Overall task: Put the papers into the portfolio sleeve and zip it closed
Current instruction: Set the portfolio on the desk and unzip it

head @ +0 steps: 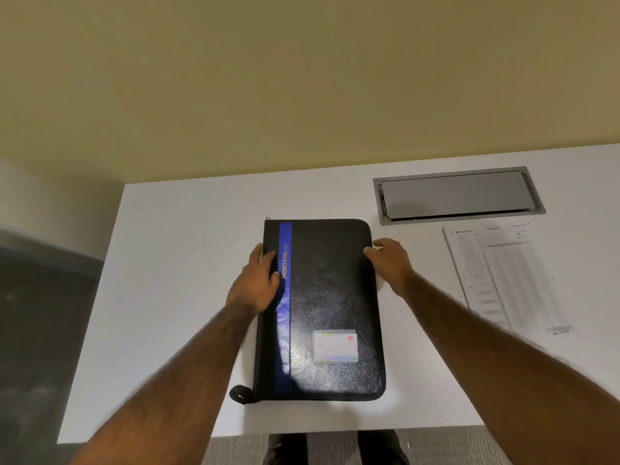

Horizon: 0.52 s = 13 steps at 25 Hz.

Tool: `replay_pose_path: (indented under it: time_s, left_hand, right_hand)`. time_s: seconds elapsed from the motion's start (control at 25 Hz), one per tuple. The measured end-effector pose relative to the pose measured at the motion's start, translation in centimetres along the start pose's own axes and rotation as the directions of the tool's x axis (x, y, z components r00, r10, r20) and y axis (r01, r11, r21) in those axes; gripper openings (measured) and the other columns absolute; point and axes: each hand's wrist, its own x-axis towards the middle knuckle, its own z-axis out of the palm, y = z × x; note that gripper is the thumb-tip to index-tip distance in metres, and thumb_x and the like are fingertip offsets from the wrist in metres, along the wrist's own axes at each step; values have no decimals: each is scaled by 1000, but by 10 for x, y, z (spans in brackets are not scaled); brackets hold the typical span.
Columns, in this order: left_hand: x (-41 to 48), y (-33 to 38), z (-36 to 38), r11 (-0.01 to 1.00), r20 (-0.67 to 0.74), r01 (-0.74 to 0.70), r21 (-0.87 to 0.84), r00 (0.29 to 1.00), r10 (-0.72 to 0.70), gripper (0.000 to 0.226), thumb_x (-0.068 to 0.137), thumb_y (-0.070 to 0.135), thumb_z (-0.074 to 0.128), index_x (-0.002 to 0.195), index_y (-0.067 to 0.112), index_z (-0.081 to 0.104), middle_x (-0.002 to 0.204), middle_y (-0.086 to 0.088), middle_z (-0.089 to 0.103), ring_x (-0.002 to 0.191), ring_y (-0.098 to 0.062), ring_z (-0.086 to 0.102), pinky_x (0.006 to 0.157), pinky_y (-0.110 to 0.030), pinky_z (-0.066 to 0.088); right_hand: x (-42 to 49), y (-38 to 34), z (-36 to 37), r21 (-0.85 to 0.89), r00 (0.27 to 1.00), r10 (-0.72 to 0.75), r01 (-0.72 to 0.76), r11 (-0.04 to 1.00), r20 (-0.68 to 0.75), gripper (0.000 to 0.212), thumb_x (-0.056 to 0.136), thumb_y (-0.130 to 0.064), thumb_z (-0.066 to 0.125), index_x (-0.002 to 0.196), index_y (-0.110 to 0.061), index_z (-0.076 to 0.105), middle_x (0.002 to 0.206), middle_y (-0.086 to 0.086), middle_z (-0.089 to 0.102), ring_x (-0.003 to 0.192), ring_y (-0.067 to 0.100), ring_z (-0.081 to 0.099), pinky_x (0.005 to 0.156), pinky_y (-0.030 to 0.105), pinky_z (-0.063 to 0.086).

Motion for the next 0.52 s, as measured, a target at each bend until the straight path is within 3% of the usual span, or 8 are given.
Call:
replay_pose_path:
  time_s: [0.08, 0.16, 0.24, 0.32, 0.4, 0.52]
  left_hand:
    - [29, 3, -11, 983, -61, 90, -159, 993, -101, 47, 101, 20, 52, 145, 5, 50, 153, -17, 46, 138, -33, 48, 114, -37, 37]
    - [55, 5, -21, 954, -100, 166, -250, 975, -196, 35, 99, 17, 54, 129, 2, 64, 133, -18, 65, 124, -33, 59, 101, -32, 43]
    - [77, 5, -27, 929, -109, 231, -288, 956, -272, 27, 98, 21, 54, 105, 3, 73, 106, -16, 73, 100, -32, 65, 81, -28, 43]
    - [98, 9, -33, 913, -108, 281, -297, 940, -324, 36, 98, 26, 53, 86, -1, 73, 85, -15, 69, 84, -31, 62, 72, -29, 39]
    - [116, 11, -37, 898, -98, 322, -301, 926, -365, 42, 98, 34, 55, 84, -3, 71, 86, -16, 68, 87, -33, 63, 73, -30, 41]
    - [138, 12, -40, 866, -63, 388, -316, 902, -427, 47, 97, 38, 58, 112, -5, 68, 116, -20, 69, 110, -37, 64, 90, -36, 49]
  right_hand:
    - [11, -8, -2, 206, 990, 138, -143, 968, 40, 22, 97, -22, 59, 107, -3, 63, 114, 15, 64, 103, 35, 63, 85, 38, 54]
    - [16, -16, -7, 348, 957, 246, -286, 893, 156, 9, 98, -19, 60, 97, -10, 59, 112, 10, 59, 96, 29, 59, 83, 38, 51]
    - [22, -21, -9, 343, 938, 278, -335, 878, 205, 8, 98, -16, 61, 101, -10, 56, 110, 7, 57, 97, 28, 57, 85, 38, 50]
    - [30, -24, -6, 315, 947, 278, -317, 895, 162, 7, 94, -10, 65, 96, -8, 58, 107, 9, 59, 96, 29, 59, 82, 37, 51]
    - [33, -25, -3, 295, 959, 263, -282, 913, 104, 13, 91, -5, 68, 84, -10, 58, 103, 11, 62, 93, 30, 62, 78, 37, 53]
    - [39, -22, 1, 304, 966, 249, -257, 917, 68, 18, 87, 0, 70, 79, -10, 58, 101, 13, 65, 94, 34, 65, 76, 39, 56]
